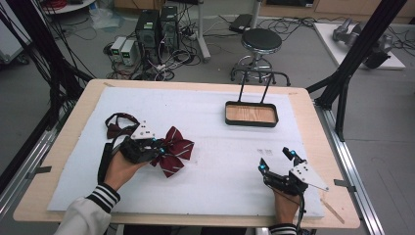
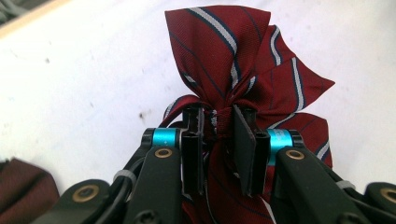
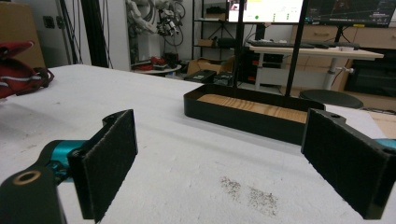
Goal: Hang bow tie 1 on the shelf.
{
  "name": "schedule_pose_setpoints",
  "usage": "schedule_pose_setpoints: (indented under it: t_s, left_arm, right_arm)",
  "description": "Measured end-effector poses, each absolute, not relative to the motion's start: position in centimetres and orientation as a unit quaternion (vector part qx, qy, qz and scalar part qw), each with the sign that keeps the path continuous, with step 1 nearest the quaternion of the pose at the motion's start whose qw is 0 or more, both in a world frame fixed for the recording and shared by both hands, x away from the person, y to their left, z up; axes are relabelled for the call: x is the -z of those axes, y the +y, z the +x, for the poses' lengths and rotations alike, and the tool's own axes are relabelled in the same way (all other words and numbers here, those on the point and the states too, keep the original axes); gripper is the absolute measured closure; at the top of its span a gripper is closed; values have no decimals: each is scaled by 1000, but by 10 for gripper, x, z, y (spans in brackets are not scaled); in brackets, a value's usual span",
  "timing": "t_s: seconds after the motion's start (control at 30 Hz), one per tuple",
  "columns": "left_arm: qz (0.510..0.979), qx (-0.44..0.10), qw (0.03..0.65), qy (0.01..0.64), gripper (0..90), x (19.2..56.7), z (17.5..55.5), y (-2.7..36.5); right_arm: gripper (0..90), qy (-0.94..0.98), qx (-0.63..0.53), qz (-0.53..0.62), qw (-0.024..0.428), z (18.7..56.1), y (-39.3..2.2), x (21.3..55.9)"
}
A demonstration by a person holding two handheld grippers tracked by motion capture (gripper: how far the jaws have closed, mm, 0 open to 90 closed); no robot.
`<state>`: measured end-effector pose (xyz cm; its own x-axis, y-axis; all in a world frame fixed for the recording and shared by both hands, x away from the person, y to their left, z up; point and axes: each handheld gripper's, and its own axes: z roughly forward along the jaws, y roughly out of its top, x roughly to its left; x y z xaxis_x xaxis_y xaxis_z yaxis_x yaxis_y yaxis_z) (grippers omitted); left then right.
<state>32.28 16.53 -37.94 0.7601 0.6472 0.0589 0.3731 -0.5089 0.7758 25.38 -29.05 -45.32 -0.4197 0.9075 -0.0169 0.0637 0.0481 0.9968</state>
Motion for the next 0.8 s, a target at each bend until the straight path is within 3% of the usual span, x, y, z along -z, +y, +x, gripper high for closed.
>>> schedule_pose_setpoints:
  t_s: [0.8]
  left_arm:
    - [793,-187,498,297,739,355,346,135]
  right_arm:
    - [99,621,-570,393,368,254,-291,453]
